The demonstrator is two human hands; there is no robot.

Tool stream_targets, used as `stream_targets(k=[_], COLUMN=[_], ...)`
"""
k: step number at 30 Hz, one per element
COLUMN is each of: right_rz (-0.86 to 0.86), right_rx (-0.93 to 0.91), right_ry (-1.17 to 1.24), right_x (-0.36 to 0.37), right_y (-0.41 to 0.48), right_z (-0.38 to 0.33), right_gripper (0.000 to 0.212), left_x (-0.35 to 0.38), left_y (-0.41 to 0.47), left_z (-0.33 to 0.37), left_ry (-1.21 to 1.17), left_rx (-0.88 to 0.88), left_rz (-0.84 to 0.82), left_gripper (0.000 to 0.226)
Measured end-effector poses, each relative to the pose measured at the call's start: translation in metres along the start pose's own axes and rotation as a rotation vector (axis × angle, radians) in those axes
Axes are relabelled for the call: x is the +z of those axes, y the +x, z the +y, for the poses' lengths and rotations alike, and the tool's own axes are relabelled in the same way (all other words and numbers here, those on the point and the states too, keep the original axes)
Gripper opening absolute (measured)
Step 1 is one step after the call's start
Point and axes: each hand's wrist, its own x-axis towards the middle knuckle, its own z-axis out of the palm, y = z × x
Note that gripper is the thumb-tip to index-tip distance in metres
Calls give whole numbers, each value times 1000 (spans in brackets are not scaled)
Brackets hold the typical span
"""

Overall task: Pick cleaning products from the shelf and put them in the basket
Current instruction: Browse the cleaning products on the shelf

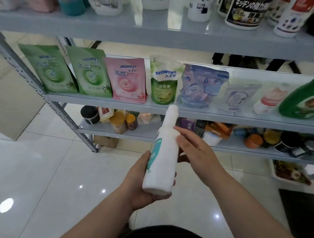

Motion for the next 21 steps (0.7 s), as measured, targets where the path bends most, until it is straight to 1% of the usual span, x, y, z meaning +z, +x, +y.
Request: stream_targets(k=[2, 5, 7, 8, 9, 10, 11, 12, 13, 14, 15, 17, 18, 19, 21], right_rz=[-6, -35, -82, -113, -138, -143, -121, -69, -5, 49, 90, 155, 196, 240, 268], right_rx=[23, 21, -11, -26, -41, -56, -77, -98, -119, -131, -140, -128, -128, -136, -182], right_ry=[-4, -5, -29, -52, -80, -102, -127, -164, -210, -229, -217, -176, -188, -254, -527], right_x=[9, 20, 25, 28, 31, 36, 41, 45, 48, 49, 50, 52, 53, 55, 59], right_y=[4, 11, 15, 16, 17, 19, 21, 24, 28, 31, 36, 44, 47, 51, 56], right_z=[-6, -12, -12, -12, -14, -17, -20, -24, -28, -33, -37, -51, -58, -64, -73], right_gripper=[20, 29, 36, 38, 37, 34, 28, 24, 24, 24, 24, 25, 28, 34, 42], left_x=[-8, -21, -30, -34, -37, -39, -41, -44, -48, -51, -55, -63, -66, -69, -75], left_y=[0, -6, -14, -19, -23, -28, -32, -35, -36, -38, -40, -42, -44, -45, -47], left_z=[10, 24, 39, 48, 57, 66, 75, 82, 88, 92, 96, 101, 105, 109, 117], left_ry=[36, 204, 331, 415, 527, 672, 830, 976, 1084, 1162, 1221, 1326, 1385, 1445, 1545], left_rx=[62, 213, 314, 372, 440, 522, 602, 658, 683, 702, 736, 799, 821, 840, 865], left_rz=[-4, -56, -108, -124, -118, -84, -15, 107, 250, 357, 400, 403, 400, 404, 414], left_gripper=[67, 57, 71, 75, 71, 62, 56, 60, 68, 74, 77, 78, 77, 76, 74])
